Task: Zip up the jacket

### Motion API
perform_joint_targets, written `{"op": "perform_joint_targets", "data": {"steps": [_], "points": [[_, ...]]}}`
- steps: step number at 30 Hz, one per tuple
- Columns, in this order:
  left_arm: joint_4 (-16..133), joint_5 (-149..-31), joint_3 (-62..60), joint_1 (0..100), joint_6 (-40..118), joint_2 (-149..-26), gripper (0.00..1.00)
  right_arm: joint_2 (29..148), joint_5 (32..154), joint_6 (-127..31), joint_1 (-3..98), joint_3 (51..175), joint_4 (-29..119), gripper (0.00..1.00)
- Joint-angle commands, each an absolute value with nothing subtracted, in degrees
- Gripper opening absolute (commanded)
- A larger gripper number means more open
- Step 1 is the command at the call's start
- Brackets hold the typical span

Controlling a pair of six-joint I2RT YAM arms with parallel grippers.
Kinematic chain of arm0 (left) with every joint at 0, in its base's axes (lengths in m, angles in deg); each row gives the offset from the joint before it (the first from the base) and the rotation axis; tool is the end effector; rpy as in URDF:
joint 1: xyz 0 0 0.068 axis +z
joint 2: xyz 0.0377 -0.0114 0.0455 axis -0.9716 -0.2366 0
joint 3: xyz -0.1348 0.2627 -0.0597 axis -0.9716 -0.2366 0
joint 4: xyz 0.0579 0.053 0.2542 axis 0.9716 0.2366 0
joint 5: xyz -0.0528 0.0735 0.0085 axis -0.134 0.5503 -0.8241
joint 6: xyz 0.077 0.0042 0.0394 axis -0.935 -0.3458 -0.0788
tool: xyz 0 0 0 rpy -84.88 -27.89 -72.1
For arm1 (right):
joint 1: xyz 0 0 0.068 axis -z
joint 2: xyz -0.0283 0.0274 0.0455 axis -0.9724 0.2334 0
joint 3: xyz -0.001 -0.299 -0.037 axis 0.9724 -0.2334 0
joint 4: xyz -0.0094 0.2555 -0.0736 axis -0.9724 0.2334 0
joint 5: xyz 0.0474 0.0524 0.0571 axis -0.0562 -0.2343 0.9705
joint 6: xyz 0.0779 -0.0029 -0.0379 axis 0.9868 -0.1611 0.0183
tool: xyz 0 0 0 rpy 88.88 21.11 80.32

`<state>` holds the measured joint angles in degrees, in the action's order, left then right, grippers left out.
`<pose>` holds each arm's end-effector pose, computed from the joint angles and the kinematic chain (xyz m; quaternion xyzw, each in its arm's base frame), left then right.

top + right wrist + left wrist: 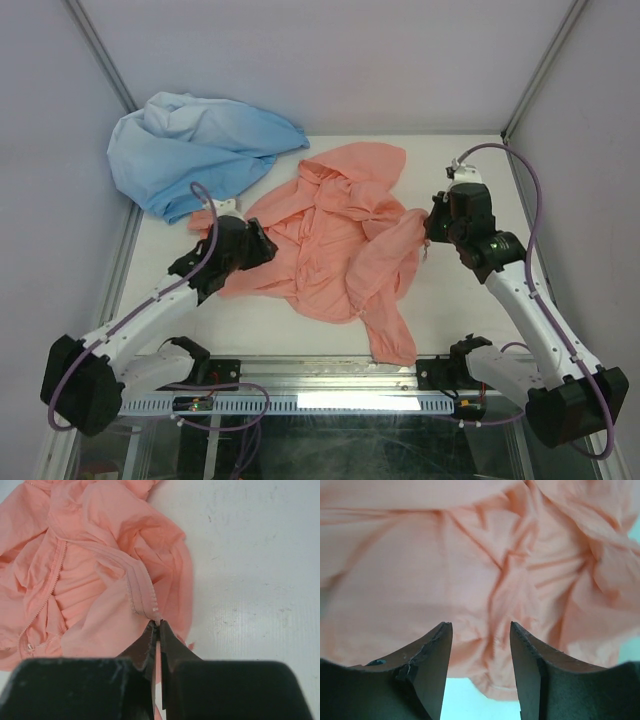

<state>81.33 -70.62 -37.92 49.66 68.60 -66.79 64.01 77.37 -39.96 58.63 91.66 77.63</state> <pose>0.2040 -0.0855 0.2291 -0.1526 0.8918 -0.1564 0.3962 0.2248 0.0609 0.3198 0.0107 0.8894 0.0664 0.4523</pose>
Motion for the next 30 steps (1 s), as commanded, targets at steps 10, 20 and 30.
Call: {"op": "perform_joint_targets", "data": {"steps": [10,20,30], "points": [[69.7,-81.6,-28.6,37.3,63.6,-92.5,0.37,63.1,83.8,-39.4,58.7,90.2,73.2,0.0],[69.5,-78.4,-26.5,37.4,60.5,-100.1,0.06,64.8,82.8,-39.2,58.7,90.8,72.0,0.0],[87.7,-69.6,-2.0,56.1,49.5,-95.1,0.0,84.8,65.2,-47.9,66.7,114.7,75.9,0.0]]}}
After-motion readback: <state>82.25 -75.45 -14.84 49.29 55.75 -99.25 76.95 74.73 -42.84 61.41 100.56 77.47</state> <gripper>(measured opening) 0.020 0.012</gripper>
